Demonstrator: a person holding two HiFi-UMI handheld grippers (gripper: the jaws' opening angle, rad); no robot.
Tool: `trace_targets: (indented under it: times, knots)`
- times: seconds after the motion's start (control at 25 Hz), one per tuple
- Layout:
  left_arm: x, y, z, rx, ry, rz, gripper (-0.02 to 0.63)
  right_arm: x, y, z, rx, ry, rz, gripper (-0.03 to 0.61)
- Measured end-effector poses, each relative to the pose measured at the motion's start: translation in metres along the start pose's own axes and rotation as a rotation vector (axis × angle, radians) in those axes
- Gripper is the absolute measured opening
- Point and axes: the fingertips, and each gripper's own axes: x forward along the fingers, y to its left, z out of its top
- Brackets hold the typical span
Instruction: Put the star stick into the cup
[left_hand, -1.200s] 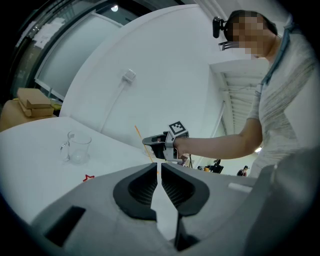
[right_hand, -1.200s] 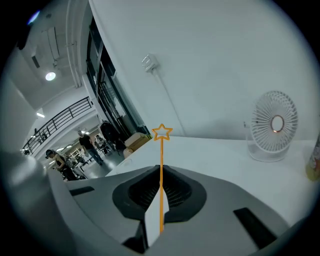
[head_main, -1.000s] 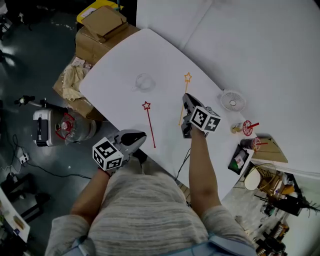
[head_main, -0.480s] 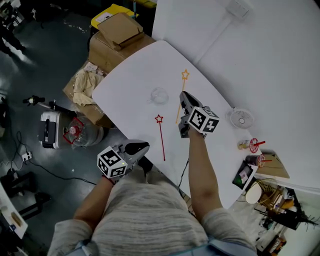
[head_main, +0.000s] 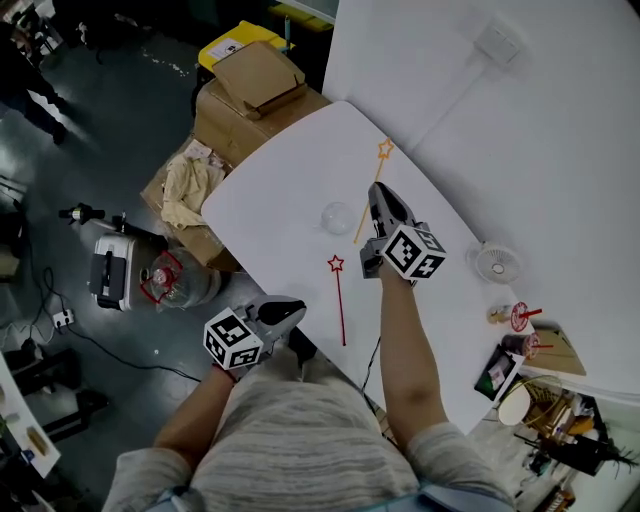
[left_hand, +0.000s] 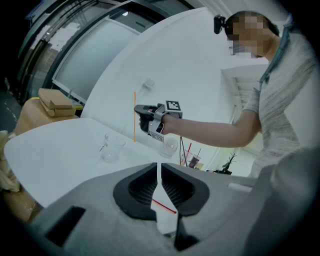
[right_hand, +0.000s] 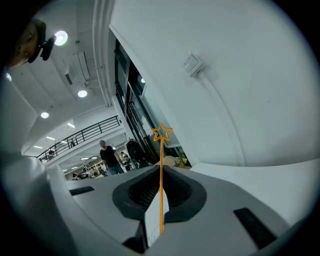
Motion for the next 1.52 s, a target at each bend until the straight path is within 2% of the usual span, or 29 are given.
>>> trace_targets:
  times: [0.32,0.64,0.96,1.52]
  knots:
    - [0.0,0.02,0.011,0.009,0.013,0.001,0.02,0.028,0.005,0.008,-0.004,-0.08,0.04,0.02]
    - [0.001,0.036,0.012,-0.001,0.031,0.005,0.02,0.043,-0.004,-0.012,-0.013,-0.096,0.059,0.02]
    - [0.003,0.045,0.011,-0.014,0.034,0.003,0.02,0.041,-0.009,-0.048,-0.068,-0.026,0.05,0.021]
    - [0.014,0.04,0.01,-0.019,0.02,-0.033,0.02,0.026,-0.005,-0.09,-0.214,0.131,0.028,0.02]
